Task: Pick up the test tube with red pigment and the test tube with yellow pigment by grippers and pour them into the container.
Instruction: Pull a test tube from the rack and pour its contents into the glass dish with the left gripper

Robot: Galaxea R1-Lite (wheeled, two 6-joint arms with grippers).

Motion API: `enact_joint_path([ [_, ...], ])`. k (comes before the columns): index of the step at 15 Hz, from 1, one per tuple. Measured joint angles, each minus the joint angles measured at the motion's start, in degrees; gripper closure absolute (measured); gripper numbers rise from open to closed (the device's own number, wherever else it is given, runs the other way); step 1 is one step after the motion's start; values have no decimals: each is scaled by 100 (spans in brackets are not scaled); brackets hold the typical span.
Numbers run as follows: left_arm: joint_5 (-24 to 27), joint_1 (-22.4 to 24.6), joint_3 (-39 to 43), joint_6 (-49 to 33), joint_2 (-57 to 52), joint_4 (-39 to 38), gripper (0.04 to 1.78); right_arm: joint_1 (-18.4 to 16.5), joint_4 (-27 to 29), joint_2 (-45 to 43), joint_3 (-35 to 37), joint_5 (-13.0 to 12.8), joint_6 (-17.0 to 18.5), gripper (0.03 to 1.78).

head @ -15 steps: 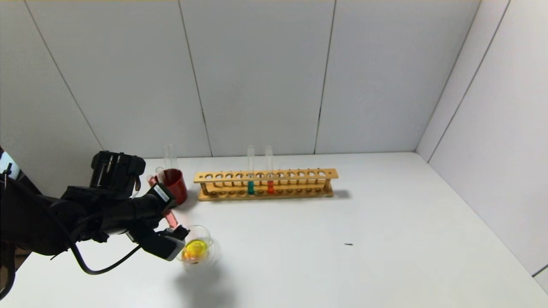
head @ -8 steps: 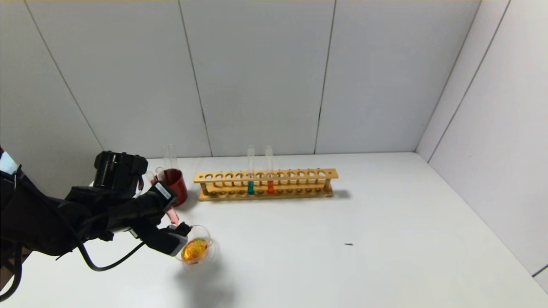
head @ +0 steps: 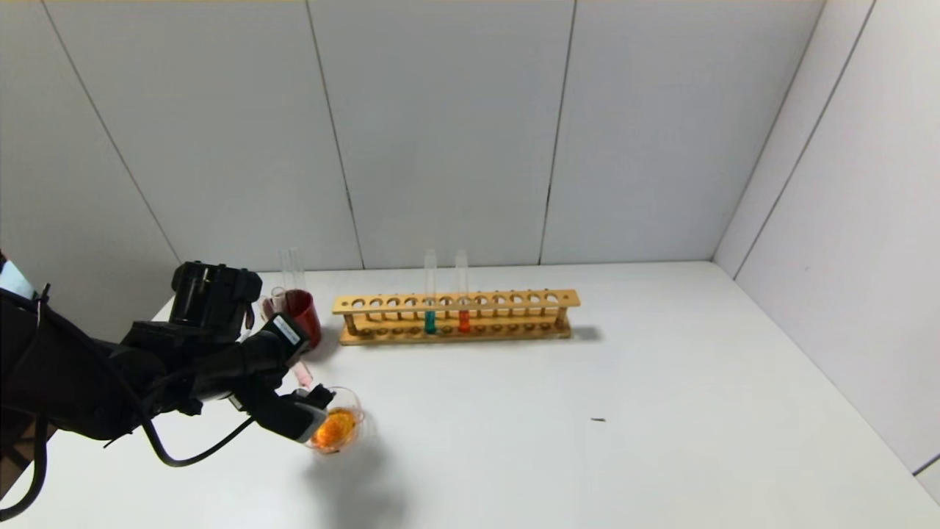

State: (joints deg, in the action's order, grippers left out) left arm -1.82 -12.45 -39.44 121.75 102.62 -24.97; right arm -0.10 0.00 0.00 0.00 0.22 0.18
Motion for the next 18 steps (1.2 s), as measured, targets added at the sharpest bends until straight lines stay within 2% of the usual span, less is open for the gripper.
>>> enact_joint_path([
  [11, -127, -59, 7, 413, -66, 0, 150, 0, 0, 0, 0, 2, 0, 6],
  [18, -477, -111, 55, 725, -279, 9, 150, 0, 0, 0, 0, 0, 0, 6],
])
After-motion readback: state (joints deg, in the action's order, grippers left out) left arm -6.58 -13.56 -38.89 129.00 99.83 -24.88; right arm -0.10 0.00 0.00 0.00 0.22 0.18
